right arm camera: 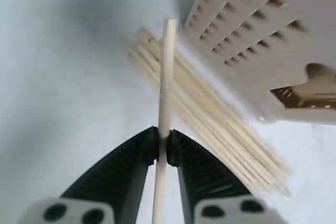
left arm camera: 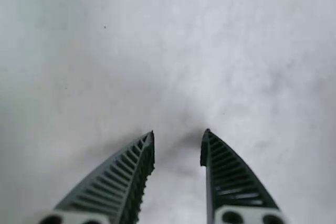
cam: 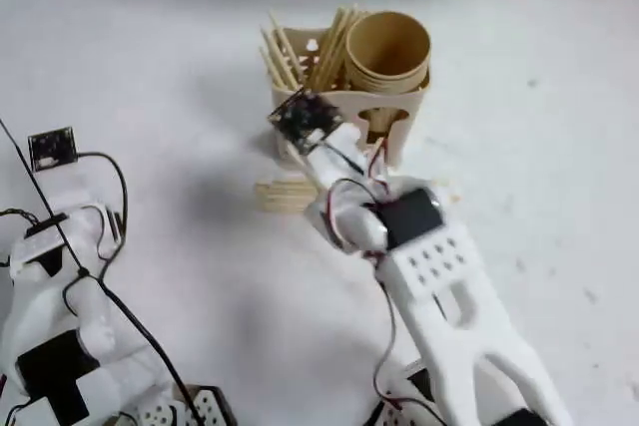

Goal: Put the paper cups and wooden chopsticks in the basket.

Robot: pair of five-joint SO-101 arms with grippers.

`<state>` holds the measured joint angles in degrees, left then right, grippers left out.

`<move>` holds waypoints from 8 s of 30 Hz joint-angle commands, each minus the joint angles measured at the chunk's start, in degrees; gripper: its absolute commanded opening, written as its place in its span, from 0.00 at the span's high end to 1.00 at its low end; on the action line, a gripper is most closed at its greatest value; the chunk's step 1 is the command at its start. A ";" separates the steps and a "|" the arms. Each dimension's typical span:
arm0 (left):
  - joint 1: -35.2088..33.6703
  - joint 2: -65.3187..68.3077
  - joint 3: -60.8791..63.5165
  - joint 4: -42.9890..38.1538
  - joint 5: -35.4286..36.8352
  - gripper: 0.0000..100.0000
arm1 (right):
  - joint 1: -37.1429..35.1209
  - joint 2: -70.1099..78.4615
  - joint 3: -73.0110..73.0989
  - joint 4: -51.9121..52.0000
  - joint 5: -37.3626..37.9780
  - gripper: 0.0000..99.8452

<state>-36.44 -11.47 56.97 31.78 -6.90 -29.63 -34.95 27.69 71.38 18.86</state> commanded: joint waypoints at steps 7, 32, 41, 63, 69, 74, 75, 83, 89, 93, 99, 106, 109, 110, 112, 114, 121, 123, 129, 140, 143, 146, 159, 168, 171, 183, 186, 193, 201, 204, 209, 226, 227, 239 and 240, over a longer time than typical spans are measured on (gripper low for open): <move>-0.66 -0.40 -0.09 -0.53 0.35 0.84 | 0.57 4.79 -28.75 1.71 -5.19 0.98; -0.66 -0.40 -0.09 -0.53 0.35 0.84 | 2.86 34.24 -60.57 -26.15 -7.56 0.98; -0.66 -0.40 -0.09 -0.53 0.44 0.84 | 4.97 35.12 -58.99 -24.22 -7.56 0.98; -0.66 -0.40 -0.09 -0.53 0.53 0.84 | 5.76 27.30 -54.33 6.90 -7.47 0.79; -0.66 -0.40 -0.09 -0.53 0.44 0.84 | 6.11 23.34 -51.87 25.98 -1.41 0.79; -0.66 -0.40 -0.09 -0.53 0.35 0.84 | 7.34 23.16 -36.75 24.92 0.97 0.79; -0.66 -0.40 -0.09 -0.53 0.44 0.84 | 7.96 22.99 -32.97 23.16 1.67 0.79; -0.66 -0.40 -0.09 -0.53 0.35 0.84 | 17.80 12.79 -1.93 1.98 2.29 0.87; -0.66 -0.40 -0.09 -0.53 0.44 0.84 | 28.62 11.74 9.76 -14.90 2.11 0.89; -0.66 -0.40 -0.09 -0.53 0.35 0.84 | 31.25 11.82 15.03 -26.59 2.29 0.89; -0.66 -0.40 -0.09 -0.53 0.35 0.84 | 29.85 13.85 20.40 -38.37 2.55 0.89; -0.66 -0.40 -0.09 -0.53 0.44 0.84 | 30.99 31.16 15.47 -48.57 2.55 0.90; -0.66 -0.40 -0.09 -0.53 0.44 0.84 | 31.78 38.46 10.73 -48.57 2.55 0.90; -0.66 -0.40 -0.09 -0.53 0.44 0.84 | 32.04 40.22 9.58 -48.57 2.55 0.90; -0.66 -0.40 -0.09 -0.53 0.44 0.84 | 32.13 41.71 8.97 -48.13 2.64 0.90; -0.66 -0.40 -0.09 -0.53 0.53 0.84 | 32.13 40.66 8.88 -45.67 2.64 0.90; -0.66 -0.40 -0.09 -0.53 0.53 0.84 | 31.69 34.68 14.33 -42.24 2.73 0.90; -0.66 -0.40 -0.09 -0.53 0.53 0.84 | 31.69 33.54 16.35 -42.15 2.73 0.90; -0.66 -0.40 -0.09 -0.53 0.44 0.84 | 33.71 32.48 18.90 -42.07 2.64 0.90; -0.66 -0.40 -0.09 -0.53 0.35 0.84 | 35.38 25.45 22.51 -39.60 1.76 0.96; -0.66 -0.40 -0.09 -0.53 0.35 0.84 | 36.18 16.40 26.46 -39.78 -1.58 0.96; -0.66 -0.40 -0.09 -0.53 0.35 0.84 | 36.18 7.60 29.98 -39.78 -5.27 0.96; -0.66 -0.40 -0.09 -0.53 0.35 0.84 | 36.09 16.57 18.11 -42.07 -18.90 0.96; -0.66 -0.40 -0.09 -0.53 0.35 0.84 | 35.91 41.63 3.25 -41.98 -28.22 0.97; -0.66 -0.40 -0.09 -0.53 0.35 0.84 | 35.82 43.38 3.25 -41.19 -27.43 0.97; -0.66 -0.40 -0.09 -0.53 0.35 0.84 | 33.54 40.84 5.71 -27.47 -14.59 0.98; -0.66 -0.40 -0.09 -0.53 0.35 0.84 | 31.43 35.21 12.48 -28.70 -10.90 0.98; -0.66 -0.40 -0.09 -0.62 0.26 0.84 | 23.60 16.66 31.74 -33.89 -3.69 0.98; -0.66 -0.40 -0.09 -0.62 0.26 0.84 | 16.92 1.98 38.07 -23.52 7.30 0.98; -0.66 -0.40 -0.09 -0.62 0.26 0.84 | 14.81 -6.11 37.89 -18.07 11.52 0.98; -0.66 -0.40 -0.09 -0.62 0.26 0.84 | 9.63 -17.89 28.92 -3.21 12.31 0.98; -0.66 -0.40 -0.09 -0.62 0.44 0.84 | -10.68 18.95 14.51 -16.66 11.78 0.86; -0.66 -0.40 -0.09 -0.62 0.44 0.84 | -10.51 20.53 13.71 -17.01 11.25 0.86; -0.66 -0.40 -0.09 -0.62 0.44 0.84 | -7.43 32.48 9.49 -21.23 9.05 0.96; -0.66 -0.40 -0.09 -0.62 0.44 0.84 | -7.43 32.31 9.49 -21.23 8.97 0.97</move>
<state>-36.44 -11.47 56.97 31.78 -6.90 -37.89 -2.42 39.65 50.99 28.53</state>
